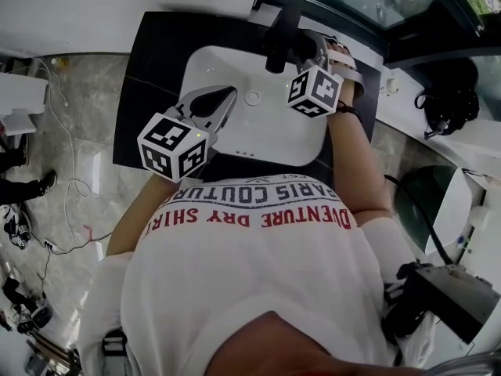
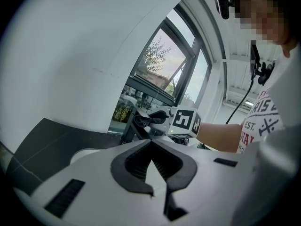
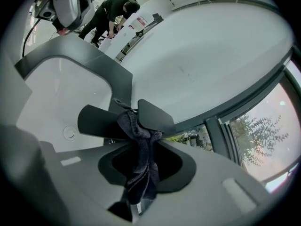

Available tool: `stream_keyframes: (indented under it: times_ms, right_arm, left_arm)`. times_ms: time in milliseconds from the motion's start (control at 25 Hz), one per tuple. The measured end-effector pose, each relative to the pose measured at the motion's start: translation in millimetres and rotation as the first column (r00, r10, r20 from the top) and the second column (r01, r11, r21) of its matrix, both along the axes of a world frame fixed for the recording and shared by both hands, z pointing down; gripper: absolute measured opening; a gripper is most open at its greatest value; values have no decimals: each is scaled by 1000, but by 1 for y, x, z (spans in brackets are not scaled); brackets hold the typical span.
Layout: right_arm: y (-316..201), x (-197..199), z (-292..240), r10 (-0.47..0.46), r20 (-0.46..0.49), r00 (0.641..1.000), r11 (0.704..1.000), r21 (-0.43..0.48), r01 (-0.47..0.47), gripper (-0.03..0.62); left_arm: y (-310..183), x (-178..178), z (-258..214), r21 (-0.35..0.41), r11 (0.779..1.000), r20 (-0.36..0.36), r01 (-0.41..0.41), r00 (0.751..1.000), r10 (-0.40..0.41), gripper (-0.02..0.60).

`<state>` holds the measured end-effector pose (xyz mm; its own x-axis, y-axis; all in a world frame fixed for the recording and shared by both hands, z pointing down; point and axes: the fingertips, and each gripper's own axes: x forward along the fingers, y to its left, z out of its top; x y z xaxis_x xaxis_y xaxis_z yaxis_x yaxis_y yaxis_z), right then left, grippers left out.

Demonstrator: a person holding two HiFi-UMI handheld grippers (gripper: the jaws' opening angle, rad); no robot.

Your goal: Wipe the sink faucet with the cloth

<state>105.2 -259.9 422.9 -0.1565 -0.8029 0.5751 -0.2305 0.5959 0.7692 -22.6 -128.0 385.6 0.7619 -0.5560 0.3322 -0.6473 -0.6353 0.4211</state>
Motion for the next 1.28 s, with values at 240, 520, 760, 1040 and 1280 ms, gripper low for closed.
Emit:
stream_keyframes:
  times_ms: [240,520,760,1040,1280]
  right_arm:
    - [2,0,0,-1,26,1000,1000,13,0,77]
    - [28,-2,0,-39,22,999,999,32,38,77]
    - [39,-1,4,-57,49,997,998,25,56,77]
    - [61,4,-14,25,354,935,1000,-11,-23,77]
    - [72,42,17,243,601,761,970,-158,-185,77]
  left_arm:
    - [0,6,1,-1,1000,-2,-15,1000,15,0]
    - [4,15,2,1,999,2,-35,999,35,0]
    - [8,28,3,-3,998,13,-62,998,62,0]
    - [15,33,3,0,996,38,-85,996,85,0]
    - [14,38,6,-1,998,59,-69,996,69,0]
